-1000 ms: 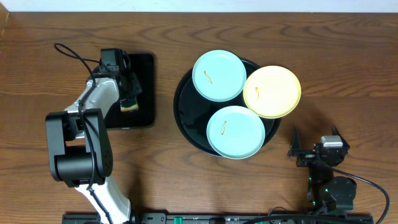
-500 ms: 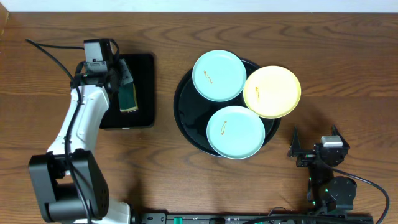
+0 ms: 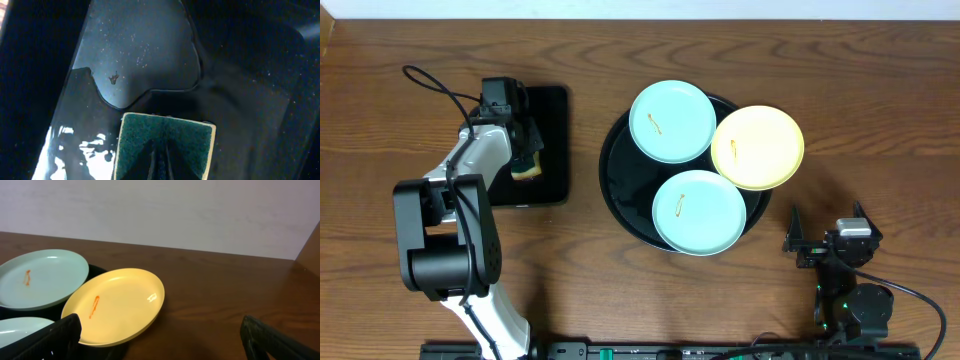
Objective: Clean dirty plates on tray and stack at the side
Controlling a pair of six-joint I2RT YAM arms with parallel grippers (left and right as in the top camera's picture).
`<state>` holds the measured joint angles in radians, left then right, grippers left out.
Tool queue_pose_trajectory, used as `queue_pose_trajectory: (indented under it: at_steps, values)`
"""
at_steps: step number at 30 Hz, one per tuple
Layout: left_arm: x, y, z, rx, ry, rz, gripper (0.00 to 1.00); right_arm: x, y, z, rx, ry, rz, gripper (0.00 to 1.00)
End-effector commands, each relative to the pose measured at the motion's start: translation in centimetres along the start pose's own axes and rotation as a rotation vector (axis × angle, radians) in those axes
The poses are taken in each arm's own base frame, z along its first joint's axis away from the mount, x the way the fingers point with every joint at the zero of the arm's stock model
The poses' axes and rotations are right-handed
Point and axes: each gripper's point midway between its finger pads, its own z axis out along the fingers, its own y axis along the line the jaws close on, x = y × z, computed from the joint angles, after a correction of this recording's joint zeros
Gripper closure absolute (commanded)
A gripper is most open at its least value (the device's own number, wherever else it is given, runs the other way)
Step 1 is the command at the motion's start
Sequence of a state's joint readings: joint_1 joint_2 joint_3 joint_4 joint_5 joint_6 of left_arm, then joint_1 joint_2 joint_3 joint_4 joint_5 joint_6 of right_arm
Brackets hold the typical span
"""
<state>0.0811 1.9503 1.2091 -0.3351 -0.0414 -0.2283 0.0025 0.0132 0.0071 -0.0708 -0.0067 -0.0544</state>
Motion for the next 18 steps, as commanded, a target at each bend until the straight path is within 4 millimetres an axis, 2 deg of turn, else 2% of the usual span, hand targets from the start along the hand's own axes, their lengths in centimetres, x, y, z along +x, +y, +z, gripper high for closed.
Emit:
queue_pose_trajectory:
  at_steps: [1,4,7,10,11,14,18]
  values:
    - [0.8,0.6,0.4,-0.028,0.032,0.01,0.9,0.2,0.2,0.0,-0.008,0.006,0.016,0.01]
    - [-1.5,-0.3,-2.9,0.027,-0.041,0.001,0.76,0.2,0.2,0.0,-0.008,0.006,0.016,0.01]
    - [-3.7,-0.4,-7.9,0.058,-0.147,-0.008,0.57,0.2,0.2,0.0,-0.008,0.006,0.016,0.01]
    - [-4.3,-0.2,-12.1,0.074,-0.206,-0.013,0.33,0.2,0.2,0.0,-0.008,0.006,0.016,0.01]
    - [-4.1,0.0,-13.1,0.074,-0.208,-0.013,0.3,0.2,0.2,0.0,-0.008,0.006,0.016,0.01]
    - [-3.2,0.6,-14.3,0.053,-0.19,0.028,0.25,0.2,0.2,0.0,-0.008,0.006,0.016,0.01]
    - [-1.5,0.9,-12.7,0.035,-0.123,0.037,0.23,0.2,0.2,0.0,-0.008,0.006,0.016,0.01]
